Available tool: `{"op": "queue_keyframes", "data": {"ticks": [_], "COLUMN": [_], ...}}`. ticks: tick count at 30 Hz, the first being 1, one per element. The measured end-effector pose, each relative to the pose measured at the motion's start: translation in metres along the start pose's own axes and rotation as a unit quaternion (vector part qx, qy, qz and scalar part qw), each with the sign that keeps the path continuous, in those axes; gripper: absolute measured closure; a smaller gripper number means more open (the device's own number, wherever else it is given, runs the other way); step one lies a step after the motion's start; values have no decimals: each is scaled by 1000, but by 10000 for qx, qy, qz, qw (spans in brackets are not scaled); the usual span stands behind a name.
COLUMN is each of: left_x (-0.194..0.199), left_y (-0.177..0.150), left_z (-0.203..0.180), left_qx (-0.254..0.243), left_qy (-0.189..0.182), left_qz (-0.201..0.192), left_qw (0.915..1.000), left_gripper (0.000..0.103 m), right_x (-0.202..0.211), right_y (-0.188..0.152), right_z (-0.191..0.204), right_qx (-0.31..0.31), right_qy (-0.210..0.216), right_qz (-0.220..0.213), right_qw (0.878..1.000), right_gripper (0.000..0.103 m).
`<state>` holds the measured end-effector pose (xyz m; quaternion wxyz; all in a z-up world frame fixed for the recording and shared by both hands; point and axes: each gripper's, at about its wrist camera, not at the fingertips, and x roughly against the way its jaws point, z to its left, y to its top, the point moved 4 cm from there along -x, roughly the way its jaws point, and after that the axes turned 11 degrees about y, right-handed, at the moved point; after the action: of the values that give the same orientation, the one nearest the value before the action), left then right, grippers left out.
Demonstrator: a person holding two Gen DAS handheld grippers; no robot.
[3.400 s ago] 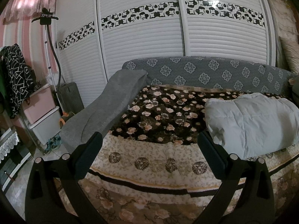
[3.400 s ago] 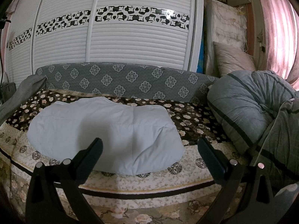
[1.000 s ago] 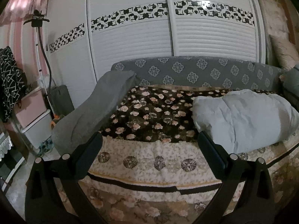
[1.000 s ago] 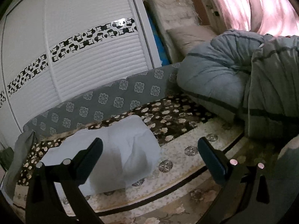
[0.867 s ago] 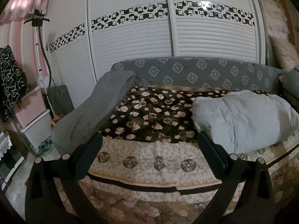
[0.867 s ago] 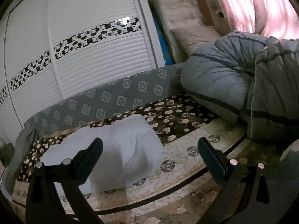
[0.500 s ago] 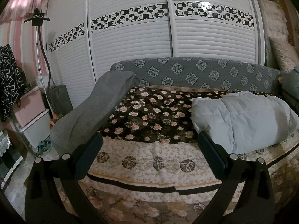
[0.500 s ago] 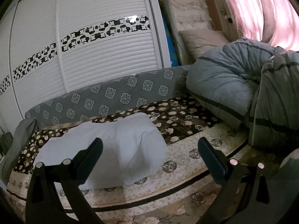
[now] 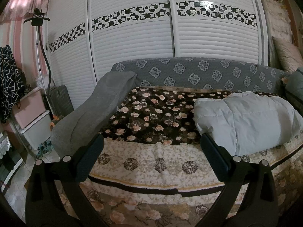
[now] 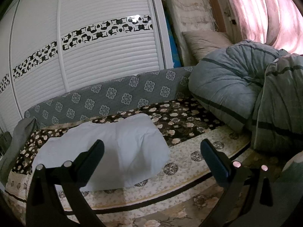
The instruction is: Fold large clothes
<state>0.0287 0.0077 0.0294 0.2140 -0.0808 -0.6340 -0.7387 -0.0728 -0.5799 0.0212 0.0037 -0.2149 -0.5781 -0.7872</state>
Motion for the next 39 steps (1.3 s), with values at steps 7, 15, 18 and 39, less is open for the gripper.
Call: {"op": "queue_keyframes", "data": {"ticks": [7, 15, 18, 39], "left_x": [2, 2, 2, 2], "left_y": [0, 0, 0, 0], "left_z": [-1, -2, -2, -2], "left_qx": [-10, -2, -1, -5], "left_qy": [6, 8, 8, 9], "left_qz": [-17, 3, 4, 0], "left_qw": [10000, 10000, 10000, 10000], "left_gripper": [3, 3, 3, 3], "right_x": [-1, -1, -2, -5], "right_y": [0, 1, 0, 0], "right_z": [0, 3, 5, 5], "right_qx": [78, 214, 265, 313], "right_qy": [14, 72, 105, 187], "right_qz": [-14, -4, 13, 61], "right_qw": [10000, 9997, 9996, 9993], "right_gripper": [2, 2, 2, 2]}}
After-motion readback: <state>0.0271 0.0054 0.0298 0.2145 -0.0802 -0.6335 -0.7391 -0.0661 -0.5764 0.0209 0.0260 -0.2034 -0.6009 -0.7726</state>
